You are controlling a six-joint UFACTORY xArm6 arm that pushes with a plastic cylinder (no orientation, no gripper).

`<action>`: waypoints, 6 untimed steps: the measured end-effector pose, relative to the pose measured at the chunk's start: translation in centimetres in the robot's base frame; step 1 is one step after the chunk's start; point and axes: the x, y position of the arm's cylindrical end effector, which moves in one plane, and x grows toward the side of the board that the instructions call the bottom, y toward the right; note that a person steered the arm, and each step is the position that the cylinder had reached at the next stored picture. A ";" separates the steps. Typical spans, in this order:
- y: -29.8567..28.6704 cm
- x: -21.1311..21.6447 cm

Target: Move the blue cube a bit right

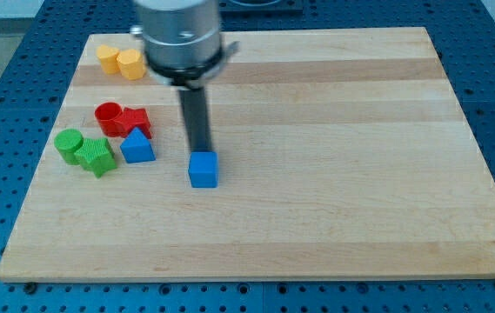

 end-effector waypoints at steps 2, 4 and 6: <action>3.1 3.3; 3.1 7.7; 5.7 6.0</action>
